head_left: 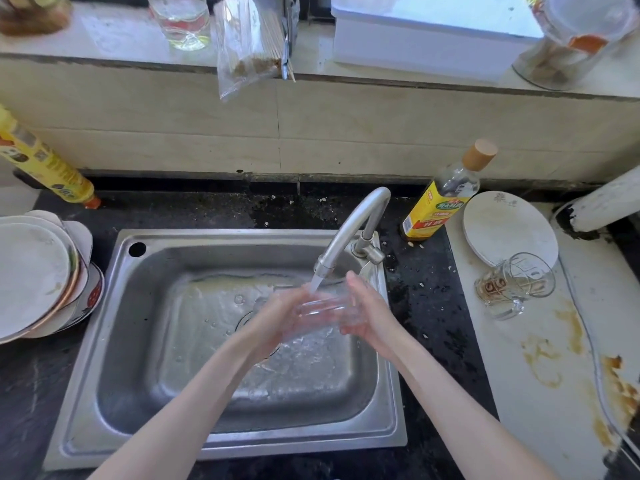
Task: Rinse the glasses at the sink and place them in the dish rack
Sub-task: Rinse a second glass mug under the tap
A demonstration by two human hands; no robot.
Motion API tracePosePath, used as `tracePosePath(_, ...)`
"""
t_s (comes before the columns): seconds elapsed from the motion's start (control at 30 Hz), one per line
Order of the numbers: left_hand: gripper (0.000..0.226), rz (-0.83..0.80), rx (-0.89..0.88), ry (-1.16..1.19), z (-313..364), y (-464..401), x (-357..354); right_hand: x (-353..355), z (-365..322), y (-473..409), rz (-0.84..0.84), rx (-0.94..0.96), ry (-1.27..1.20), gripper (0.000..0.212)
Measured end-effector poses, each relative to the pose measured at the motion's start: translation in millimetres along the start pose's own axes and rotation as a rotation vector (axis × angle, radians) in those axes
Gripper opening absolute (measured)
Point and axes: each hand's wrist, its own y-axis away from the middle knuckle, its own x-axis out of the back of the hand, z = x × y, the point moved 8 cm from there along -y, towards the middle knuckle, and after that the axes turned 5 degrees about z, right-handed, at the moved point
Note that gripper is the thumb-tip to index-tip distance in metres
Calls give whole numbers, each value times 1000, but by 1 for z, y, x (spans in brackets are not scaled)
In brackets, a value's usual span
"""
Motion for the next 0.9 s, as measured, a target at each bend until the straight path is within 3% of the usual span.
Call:
tracePosePath(0.07, 58, -123, 13, -154, -7, 4, -13, 1, 9, -2, 29, -205, -29, 40)
tracePosePath(0.13, 85, -222, -40, -525, -9, 9, -23, 0, 17, -1, 48, -380, -165, 42)
tracePosePath(0.2, 63, -278, -189, -940, -2, 12, -27, -5, 24, 1, 26, -461, -243, 38)
tracePosePath(0.27, 30, -234, -315, -1107, 8, 11, -23, -11, 27, 2, -38, -478, -287, 33)
tracePosePath(0.37, 8, 30, -384, -844, 21, 2, 3, -9, 25, 0, 9, -400, -411, 51)
tracePosePath(0.5, 12, 299, -309, -352, 22, 1, 20, -4, 8, -6, 88, 44, -167, 47)
tracePosePath(0.63, 22, 409, -301, -422, 21, -1, 27, 4, 15, -6, 214, 105, -85, 39)
tracePosePath(0.73, 18, 401, -304, -481, 16, 2, 36, 8, 26, -10, 265, 28, -122, 41)
tracePosePath(0.9, 8, 349, -454, -758, 19, 13, 43, 19, 45, -7, 277, -147, -349, 38)
